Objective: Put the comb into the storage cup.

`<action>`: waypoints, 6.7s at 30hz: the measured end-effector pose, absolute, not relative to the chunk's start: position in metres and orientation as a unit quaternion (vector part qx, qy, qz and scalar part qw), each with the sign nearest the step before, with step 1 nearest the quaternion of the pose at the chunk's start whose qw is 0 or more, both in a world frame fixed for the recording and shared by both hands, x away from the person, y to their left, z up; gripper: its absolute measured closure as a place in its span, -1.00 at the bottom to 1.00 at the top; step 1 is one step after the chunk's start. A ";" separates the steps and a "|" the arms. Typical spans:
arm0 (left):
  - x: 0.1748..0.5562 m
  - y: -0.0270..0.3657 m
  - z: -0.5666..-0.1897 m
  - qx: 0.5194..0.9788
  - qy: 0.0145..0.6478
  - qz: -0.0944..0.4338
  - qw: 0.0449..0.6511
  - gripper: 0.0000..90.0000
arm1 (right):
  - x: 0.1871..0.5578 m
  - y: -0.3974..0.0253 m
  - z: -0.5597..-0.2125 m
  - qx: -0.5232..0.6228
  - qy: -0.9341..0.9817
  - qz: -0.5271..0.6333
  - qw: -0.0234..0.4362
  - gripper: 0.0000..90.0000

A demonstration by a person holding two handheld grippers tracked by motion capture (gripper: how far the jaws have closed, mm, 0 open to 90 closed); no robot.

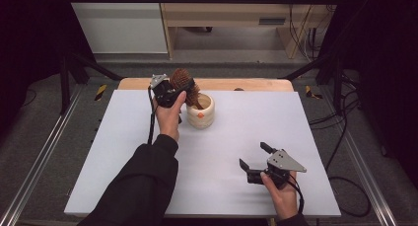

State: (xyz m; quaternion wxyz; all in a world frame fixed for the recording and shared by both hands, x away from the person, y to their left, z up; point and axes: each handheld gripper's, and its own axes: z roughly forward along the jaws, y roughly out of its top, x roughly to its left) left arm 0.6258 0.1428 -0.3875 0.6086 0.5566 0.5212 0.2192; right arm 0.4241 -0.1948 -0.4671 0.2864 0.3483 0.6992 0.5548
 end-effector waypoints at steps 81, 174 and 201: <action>0.556 0.182 -0.342 0.630 0.411 0.334 0.568 -0.93 | 0.422 -0.185 -0.469 0.338 0.710 0.547 0.288 -0.88; 0.425 0.329 -0.369 0.616 0.394 0.366 0.576 -0.98 | 0.418 -0.194 -0.453 0.333 0.702 0.556 0.295 -0.86; 0.403 0.339 -0.439 0.616 0.397 0.347 0.584 -0.97 | 0.420 -0.249 -0.442 0.348 0.702 0.547 0.293 -0.84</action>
